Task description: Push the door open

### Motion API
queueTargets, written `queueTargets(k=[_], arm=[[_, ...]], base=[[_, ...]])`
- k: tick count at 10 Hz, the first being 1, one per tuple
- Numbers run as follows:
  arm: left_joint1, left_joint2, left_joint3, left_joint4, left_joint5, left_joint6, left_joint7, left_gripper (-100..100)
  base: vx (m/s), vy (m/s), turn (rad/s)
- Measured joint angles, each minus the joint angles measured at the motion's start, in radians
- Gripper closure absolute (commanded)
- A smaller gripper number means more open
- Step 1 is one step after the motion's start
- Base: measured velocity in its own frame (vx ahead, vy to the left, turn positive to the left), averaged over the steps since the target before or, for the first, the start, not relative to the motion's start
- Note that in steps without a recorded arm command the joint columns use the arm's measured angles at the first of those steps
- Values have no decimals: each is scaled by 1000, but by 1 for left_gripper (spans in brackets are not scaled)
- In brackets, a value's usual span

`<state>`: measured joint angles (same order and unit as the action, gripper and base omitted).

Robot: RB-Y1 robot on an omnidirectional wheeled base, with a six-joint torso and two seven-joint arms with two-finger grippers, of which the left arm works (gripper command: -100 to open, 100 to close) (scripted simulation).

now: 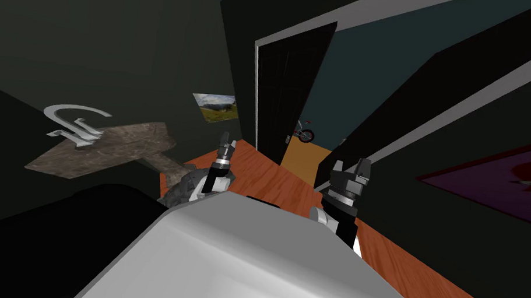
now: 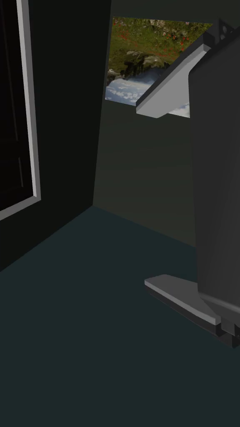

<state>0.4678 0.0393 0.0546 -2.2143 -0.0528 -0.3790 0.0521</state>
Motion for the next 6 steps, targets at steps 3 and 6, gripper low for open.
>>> queueTargets(k=[3, 6], arm=[[-27, 12, -11, 80, 2, -23, -1, -100], [-39, 23, -25, 131, 4, -33, 1, -100]], base=[[182, -49, -70], [125, -8, -39]])
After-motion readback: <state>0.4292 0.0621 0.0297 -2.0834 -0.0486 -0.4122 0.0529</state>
